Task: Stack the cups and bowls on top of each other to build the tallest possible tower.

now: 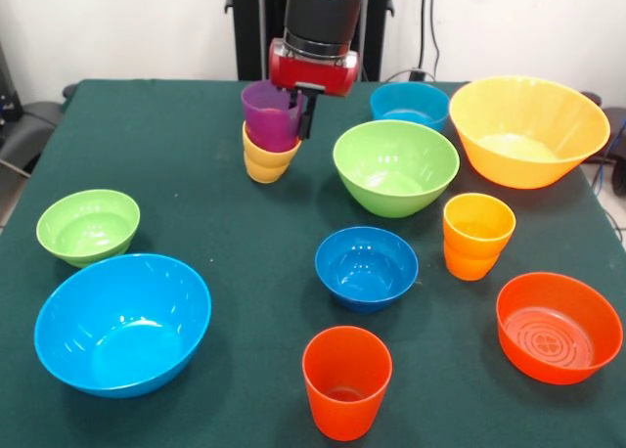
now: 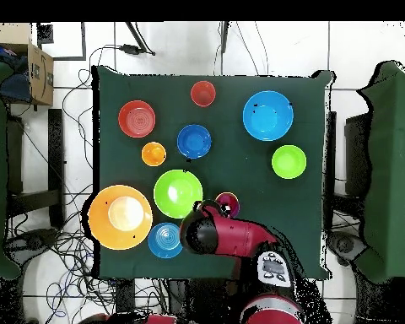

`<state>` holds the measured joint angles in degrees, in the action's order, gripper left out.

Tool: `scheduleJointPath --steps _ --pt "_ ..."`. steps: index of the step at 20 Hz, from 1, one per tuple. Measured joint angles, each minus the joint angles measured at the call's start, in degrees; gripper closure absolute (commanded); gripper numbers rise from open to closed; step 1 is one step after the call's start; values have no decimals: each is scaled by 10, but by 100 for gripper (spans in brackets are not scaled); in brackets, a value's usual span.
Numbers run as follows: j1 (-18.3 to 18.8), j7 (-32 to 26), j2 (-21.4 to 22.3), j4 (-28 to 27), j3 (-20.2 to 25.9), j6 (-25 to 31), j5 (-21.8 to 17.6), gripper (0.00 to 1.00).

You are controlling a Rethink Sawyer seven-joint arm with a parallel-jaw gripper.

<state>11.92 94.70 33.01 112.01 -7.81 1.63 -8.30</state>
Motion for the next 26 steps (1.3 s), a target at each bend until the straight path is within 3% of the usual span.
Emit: scheduleJointPath --steps 10,26 --pt "-12 0 -9 -13 -16 0 0 100" --pt "8 0 -9 -13 -18 9 0 100"
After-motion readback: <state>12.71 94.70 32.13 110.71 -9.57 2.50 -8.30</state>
